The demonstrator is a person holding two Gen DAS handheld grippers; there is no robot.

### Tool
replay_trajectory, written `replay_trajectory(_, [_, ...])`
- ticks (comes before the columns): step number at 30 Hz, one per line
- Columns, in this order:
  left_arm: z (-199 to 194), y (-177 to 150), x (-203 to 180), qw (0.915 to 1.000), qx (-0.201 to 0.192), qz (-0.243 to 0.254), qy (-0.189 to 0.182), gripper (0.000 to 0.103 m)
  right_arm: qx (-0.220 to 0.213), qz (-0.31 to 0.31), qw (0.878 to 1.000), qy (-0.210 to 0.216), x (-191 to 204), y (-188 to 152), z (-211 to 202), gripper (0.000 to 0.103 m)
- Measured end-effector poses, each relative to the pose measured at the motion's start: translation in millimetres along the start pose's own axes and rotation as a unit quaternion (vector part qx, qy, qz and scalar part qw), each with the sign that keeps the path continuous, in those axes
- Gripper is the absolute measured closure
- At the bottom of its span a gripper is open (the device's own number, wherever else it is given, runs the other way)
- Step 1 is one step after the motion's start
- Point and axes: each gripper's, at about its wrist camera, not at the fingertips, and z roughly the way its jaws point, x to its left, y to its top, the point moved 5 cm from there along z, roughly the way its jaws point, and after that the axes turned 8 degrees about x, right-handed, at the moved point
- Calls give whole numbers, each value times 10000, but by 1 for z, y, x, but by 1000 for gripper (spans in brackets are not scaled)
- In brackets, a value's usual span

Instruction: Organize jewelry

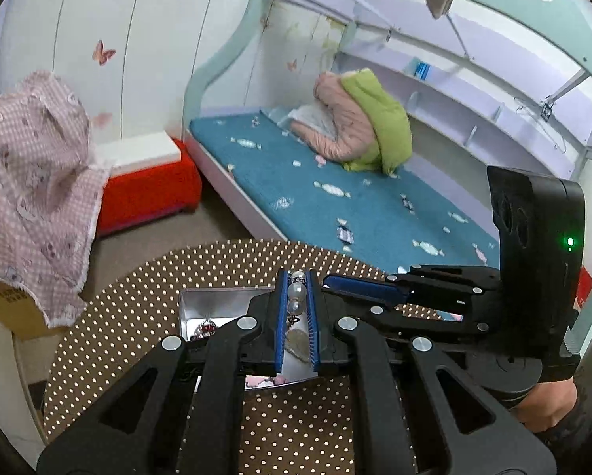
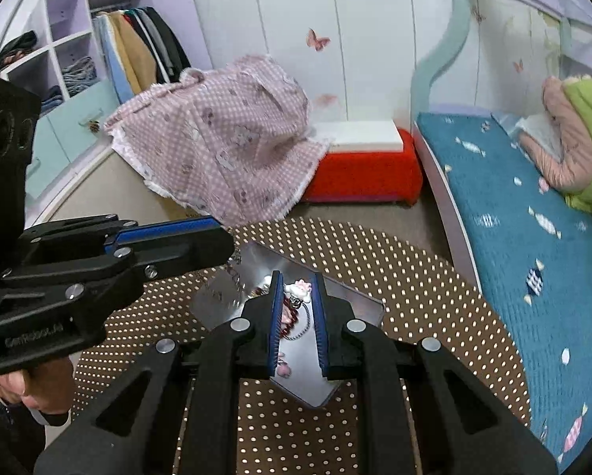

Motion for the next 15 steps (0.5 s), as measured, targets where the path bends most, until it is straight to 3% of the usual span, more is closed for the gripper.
replay_trajectory(3, [7, -4, 4, 9999, 89, -96, 85, 83, 86, 179, 9998, 19, -8, -2, 6, 76])
replay_trajectory(5, [6, -4, 8, 9996, 49, -180, 200, 45, 128, 275, 9995, 28, -11, -4, 7, 63])
replay_trajectory(7, [0, -8, 11, 9994, -20, -223, 275, 26, 59, 358, 9993, 4, -14, -5, 4, 34])
replay_trajectory(10, [-11, -10, 13, 9986, -147, -281, 431, 12, -59, 532, 9986, 36, -17, -7, -4, 21])
replay_trajectory(12, [-21, -13, 13, 9976, -256, -303, 574, 11, -169, 590, 9981, -34, -17, -7, -11, 9])
replay_trajectory(15, [-38, -17, 14, 9948, -403, -376, 858, 6, -286, 633, 9974, -189, -14, -8, -22, 8])
